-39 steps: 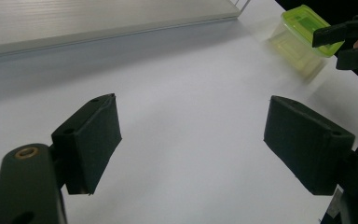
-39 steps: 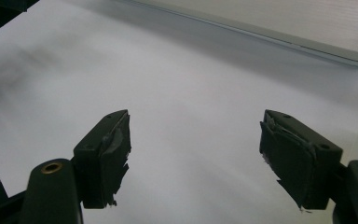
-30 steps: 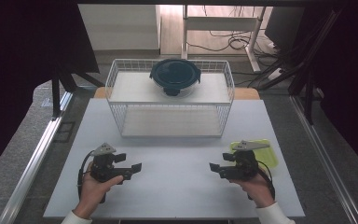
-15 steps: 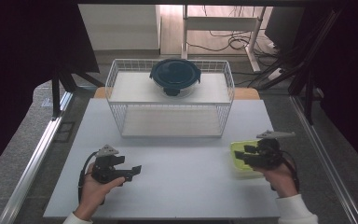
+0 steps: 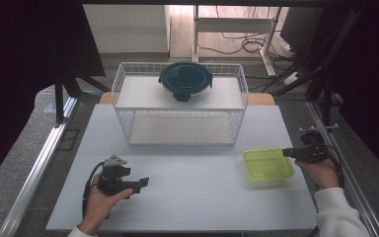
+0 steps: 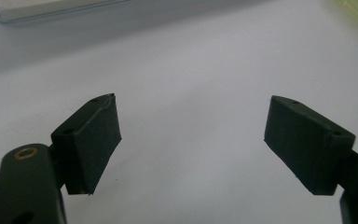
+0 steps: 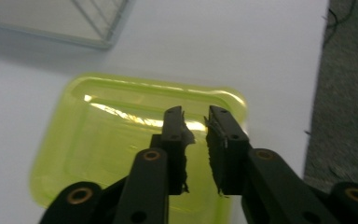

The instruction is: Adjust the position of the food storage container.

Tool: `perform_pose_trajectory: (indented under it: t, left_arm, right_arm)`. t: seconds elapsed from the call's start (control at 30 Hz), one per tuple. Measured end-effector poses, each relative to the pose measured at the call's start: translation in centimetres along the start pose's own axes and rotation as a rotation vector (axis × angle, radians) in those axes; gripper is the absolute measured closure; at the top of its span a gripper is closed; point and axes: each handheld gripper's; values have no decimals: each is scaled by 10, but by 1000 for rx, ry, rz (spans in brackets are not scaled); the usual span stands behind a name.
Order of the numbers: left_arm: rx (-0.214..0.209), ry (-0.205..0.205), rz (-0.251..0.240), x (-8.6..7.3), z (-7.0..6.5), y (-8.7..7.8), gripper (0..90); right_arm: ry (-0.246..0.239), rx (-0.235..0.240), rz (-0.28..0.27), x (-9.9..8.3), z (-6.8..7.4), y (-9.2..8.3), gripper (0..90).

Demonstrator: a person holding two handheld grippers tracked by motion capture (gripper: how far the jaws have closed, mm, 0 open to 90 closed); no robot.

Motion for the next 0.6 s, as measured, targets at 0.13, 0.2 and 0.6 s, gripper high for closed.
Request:
perform_pose_trajectory:
  t: [0.13, 0.2, 0.6]
  left_arm:
    - [12, 13, -8, 1, -2, -3, 176]
    - [20, 4, -5, 1, -1, -3, 177]
    - [21, -17, -6, -2, 5, -2, 181]
  right_arm:
    - [14, -36, 31, -2, -10, 2, 869]
    - [26, -70, 55, -4, -21, 4, 888]
    - [35, -112, 146, -11, -34, 23, 891]
Point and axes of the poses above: each handheld gripper's, and its own axes: y roughly forward along the jaws, x roughly out of its top, z roughly to its left, and after that the axes turned 12 degrees about z, right-handed
